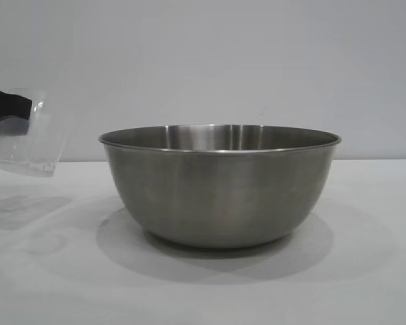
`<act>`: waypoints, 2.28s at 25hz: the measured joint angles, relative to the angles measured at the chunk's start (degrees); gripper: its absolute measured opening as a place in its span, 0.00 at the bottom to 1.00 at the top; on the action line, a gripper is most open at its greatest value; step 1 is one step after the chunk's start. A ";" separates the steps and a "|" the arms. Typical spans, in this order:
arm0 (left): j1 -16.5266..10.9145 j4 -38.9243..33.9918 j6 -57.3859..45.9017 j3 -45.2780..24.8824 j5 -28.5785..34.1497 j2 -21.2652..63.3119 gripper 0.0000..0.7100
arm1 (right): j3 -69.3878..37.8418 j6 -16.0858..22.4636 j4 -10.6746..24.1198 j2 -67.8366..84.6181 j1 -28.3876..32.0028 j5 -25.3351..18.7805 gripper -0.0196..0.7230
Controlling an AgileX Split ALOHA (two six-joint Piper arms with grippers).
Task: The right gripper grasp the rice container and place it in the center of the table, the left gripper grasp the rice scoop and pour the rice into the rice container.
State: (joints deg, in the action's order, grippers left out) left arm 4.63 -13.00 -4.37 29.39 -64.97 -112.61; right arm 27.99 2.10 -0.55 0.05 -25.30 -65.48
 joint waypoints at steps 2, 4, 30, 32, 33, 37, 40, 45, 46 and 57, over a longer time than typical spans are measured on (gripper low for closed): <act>0.00 0.00 0.00 0.00 -0.12 -0.70 0.07 | 0.00 0.00 0.00 0.00 0.00 0.00 0.45; 0.00 0.00 0.00 0.00 -0.12 -1.61 0.07 | 0.00 0.00 0.00 0.00 0.00 0.00 0.45; -0.09 6.72 0.41 -11.09 -0.12 0.54 0.15 | 0.00 0.00 0.00 0.00 0.00 0.00 0.45; -0.77 7.49 0.41 -11.19 -0.21 1.61 0.15 | 0.00 0.00 0.00 0.00 0.00 0.00 0.45; -1.37 7.34 0.41 -11.19 -0.21 1.91 0.15 | 0.00 0.00 0.00 0.00 0.00 0.00 0.45; -5.51 5.73 -0.01 -9.37 -0.21 2.20 0.15 | 0.00 0.00 0.00 0.00 0.00 0.00 0.45; -8.83 3.52 -0.24 -7.50 -0.21 3.44 0.15 | 0.00 0.00 0.00 0.00 0.00 0.00 0.45; -10.47 0.73 -0.36 -6.39 5.63 13.67 0.15 | 0.00 0.00 0.00 0.00 0.00 0.00 0.45; -10.31 0.33 -0.36 -6.39 10.14 17.74 0.15 | 0.00 0.00 0.00 0.00 0.00 0.00 0.45; -2.70 -0.04 -2.51 -5.92 75.98 68.41 0.15 | 0.00 0.04 0.00 0.00 0.00 0.00 0.45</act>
State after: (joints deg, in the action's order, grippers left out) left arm 1.93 -13.04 -6.88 23.48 11.01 -44.20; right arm 27.99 2.14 -0.55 0.05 -25.30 -65.48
